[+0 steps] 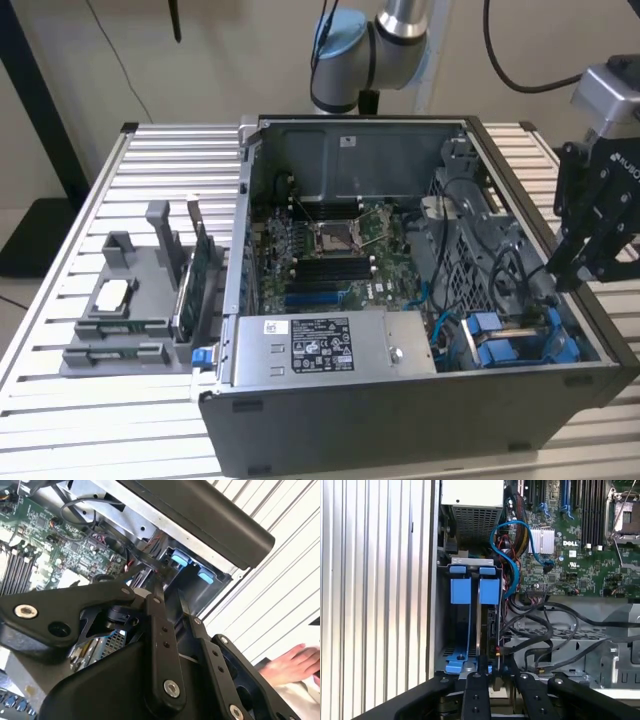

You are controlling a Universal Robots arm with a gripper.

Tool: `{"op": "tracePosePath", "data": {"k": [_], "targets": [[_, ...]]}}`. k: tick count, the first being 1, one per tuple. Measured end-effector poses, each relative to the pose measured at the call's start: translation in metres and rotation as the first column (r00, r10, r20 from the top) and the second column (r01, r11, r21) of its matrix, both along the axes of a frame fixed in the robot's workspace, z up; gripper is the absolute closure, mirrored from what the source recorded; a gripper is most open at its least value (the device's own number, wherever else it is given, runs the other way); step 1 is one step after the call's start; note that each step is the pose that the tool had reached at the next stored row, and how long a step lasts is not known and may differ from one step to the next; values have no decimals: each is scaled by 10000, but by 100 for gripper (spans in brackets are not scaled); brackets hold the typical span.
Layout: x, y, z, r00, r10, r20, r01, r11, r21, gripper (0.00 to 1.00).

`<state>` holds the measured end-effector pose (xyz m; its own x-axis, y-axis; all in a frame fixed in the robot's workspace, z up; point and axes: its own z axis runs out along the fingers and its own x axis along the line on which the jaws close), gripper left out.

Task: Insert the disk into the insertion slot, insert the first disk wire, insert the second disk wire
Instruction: 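Insert the second disk wire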

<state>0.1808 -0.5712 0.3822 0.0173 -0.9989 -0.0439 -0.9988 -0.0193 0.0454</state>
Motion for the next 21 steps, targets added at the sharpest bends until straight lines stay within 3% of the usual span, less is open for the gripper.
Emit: {"op": "tracePosePath", "data": {"k": [6,16,21], "targets": [[133,0,-1,10000,1,-43,-1,10000,0,73],[136,0,-14,10000,0,-49,0,10000,-25,73],[137,1,-13,9999,1,-113,-2,10000,-54,73]]}}
